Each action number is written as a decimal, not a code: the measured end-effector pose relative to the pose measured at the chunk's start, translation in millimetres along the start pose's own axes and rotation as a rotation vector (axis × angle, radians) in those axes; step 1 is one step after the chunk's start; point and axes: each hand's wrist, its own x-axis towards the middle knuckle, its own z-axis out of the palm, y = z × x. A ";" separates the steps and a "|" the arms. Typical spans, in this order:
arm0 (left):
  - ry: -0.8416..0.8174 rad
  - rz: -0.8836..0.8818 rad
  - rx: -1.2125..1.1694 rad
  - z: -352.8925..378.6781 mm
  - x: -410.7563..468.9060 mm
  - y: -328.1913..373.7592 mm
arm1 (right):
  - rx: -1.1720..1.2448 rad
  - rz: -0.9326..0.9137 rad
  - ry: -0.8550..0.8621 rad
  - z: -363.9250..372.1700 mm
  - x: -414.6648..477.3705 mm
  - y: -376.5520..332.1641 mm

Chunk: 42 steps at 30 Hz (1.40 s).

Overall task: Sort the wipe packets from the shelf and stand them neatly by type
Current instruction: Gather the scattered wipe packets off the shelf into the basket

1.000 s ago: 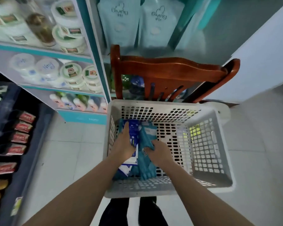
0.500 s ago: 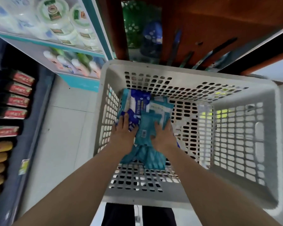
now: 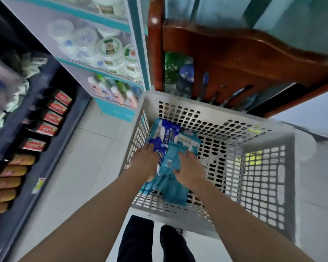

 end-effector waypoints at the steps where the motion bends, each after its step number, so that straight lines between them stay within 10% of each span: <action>1: 0.038 -0.007 0.002 -6.7 -8.2 0.7 | -0.027 -0.029 0.027 -7.0 -5.8 -2.8; 16: 0.326 -0.486 -0.158 -110.3 -185.9 -47.3 | -0.287 -0.461 0.297 -118.0 -110.8 -111.8; 42: 0.808 -1.003 0.047 -152.7 -509.1 -386.2 | -0.295 -1.230 0.623 -149.3 -216.2 -590.5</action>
